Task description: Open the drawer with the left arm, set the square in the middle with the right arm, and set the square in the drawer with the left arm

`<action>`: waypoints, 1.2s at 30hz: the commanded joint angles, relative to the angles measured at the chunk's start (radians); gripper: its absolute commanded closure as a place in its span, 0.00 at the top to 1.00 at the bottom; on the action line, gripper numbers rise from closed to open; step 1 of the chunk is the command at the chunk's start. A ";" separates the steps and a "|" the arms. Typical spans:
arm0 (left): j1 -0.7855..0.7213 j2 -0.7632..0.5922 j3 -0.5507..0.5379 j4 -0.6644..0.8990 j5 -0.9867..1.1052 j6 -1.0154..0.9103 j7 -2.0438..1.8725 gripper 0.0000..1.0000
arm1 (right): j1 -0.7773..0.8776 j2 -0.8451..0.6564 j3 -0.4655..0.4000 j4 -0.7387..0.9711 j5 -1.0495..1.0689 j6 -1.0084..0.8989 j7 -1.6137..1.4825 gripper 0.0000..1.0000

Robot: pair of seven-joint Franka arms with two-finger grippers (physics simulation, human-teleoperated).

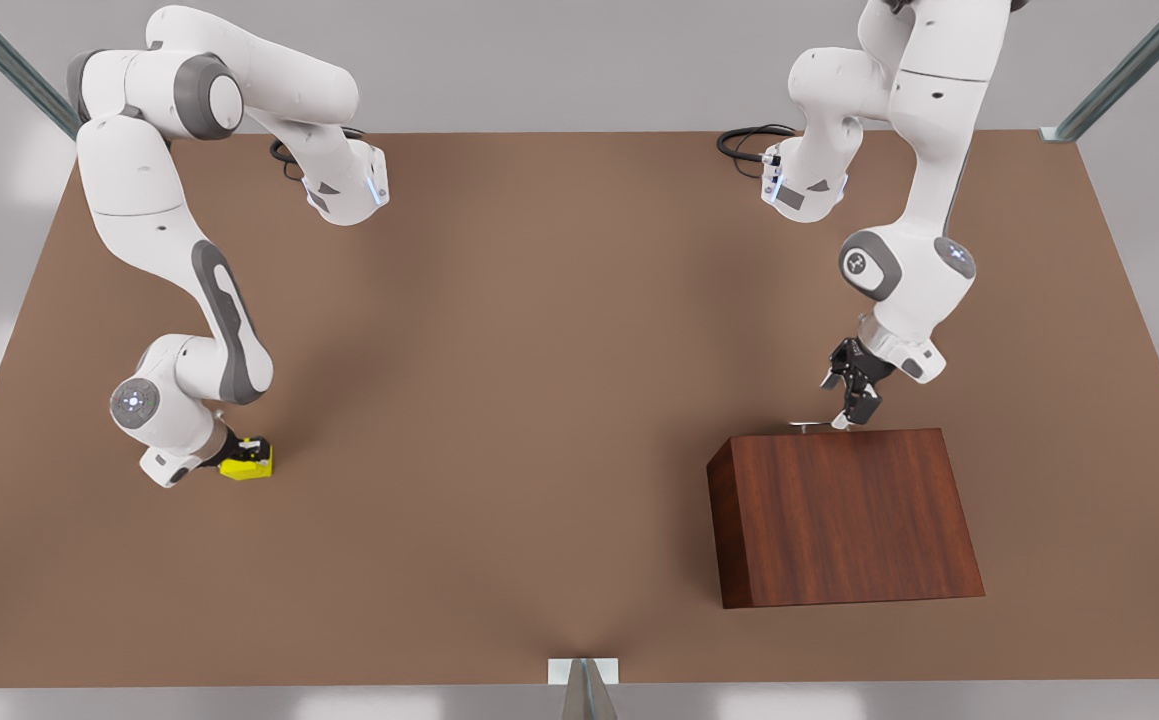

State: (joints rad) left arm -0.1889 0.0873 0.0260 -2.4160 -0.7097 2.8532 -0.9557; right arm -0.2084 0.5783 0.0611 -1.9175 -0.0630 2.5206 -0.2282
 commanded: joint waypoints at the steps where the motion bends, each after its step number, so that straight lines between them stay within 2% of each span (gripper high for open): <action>1: 0.000 0.000 0.000 0.000 -0.001 0.000 0.000 1.00 | 0.000 0.000 0.000 0.000 -0.003 0.000 0.003 0.62; 3: -0.001 0.008 0.000 0.000 -0.001 0.000 0.000 1.00 | 0.000 -0.003 0.011 0.000 -0.003 -0.002 0.006 0.62; 8: -0.003 0.022 0.000 0.000 -0.002 0.000 0.000 1.00 | 0.001 -0.040 0.103 0.000 -0.012 -0.046 0.156 0.62; 11: -0.010 0.028 0.000 0.000 -0.001 0.000 0.000 1.00 | 0.003 -0.081 0.196 -0.011 -0.023 -0.057 0.207 0.62; 13: -0.010 0.028 0.000 0.000 -0.002 -0.002 0.000 1.00 | 0.079 -0.113 0.276 -0.018 -0.024 -0.062 0.311 0.63; 15: -0.012 0.026 0.000 -0.002 -0.002 -0.003 0.000 1.00 | 0.187 -0.123 0.338 0.003 -0.141 -0.095 0.323 0.63; 21: -0.018 -0.007 0.000 -0.040 -0.007 -0.012 0.000 1.00 | 0.552 0.066 0.330 0.264 -0.161 -0.098 0.371 0.68; 26: -0.027 -0.037 0.000 -0.081 -0.013 -0.012 -0.002 1.00 | 0.837 0.298 0.175 0.595 -0.175 -0.098 0.434 0.70; 28: -0.029 -0.043 0.000 -0.095 -0.013 -0.014 -0.002 1.00 | 0.840 0.292 0.169 0.557 -0.242 -0.100 0.440 0.70; 34: -0.052 -0.089 0.000 -0.149 -0.031 -0.014 -0.002 1.00 | 0.845 0.158 0.169 0.339 -0.268 -0.100 0.470 0.71; 35: -0.053 -0.099 0.000 -0.156 -0.033 -0.014 -0.002 1.00 | 0.850 0.157 0.169 0.321 -0.268 -0.099 0.489 0.73; 36: -0.053 -0.112 0.000 -0.175 -0.033 -0.015 -0.002 1.00 | 0.853 0.161 0.170 0.327 -0.268 -0.098 0.509 1.00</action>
State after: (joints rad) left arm -0.2506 -0.0294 0.0262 -2.5935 -0.7395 2.8379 -0.9572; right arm 0.6427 0.7431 0.2302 -1.5894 -0.3321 2.4230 0.2819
